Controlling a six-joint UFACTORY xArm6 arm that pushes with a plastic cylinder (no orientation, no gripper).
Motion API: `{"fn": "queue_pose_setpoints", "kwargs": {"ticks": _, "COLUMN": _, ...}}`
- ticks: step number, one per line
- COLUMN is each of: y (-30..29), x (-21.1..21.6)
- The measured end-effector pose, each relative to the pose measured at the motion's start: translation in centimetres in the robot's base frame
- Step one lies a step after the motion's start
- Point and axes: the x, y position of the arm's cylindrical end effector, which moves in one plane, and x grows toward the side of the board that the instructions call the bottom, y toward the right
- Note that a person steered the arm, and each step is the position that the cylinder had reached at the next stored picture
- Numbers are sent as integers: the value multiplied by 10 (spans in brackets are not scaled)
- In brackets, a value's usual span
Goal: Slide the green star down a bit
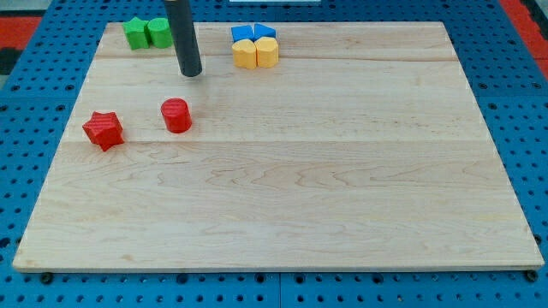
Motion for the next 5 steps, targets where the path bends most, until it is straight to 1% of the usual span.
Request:
{"fn": "queue_pose_setpoints", "kwargs": {"ticks": 3, "y": -20, "x": 0}}
{"fn": "queue_pose_setpoints", "kwargs": {"ticks": 4, "y": -58, "x": 1}}
{"fn": "queue_pose_setpoints", "kwargs": {"ticks": 5, "y": -69, "x": 0}}
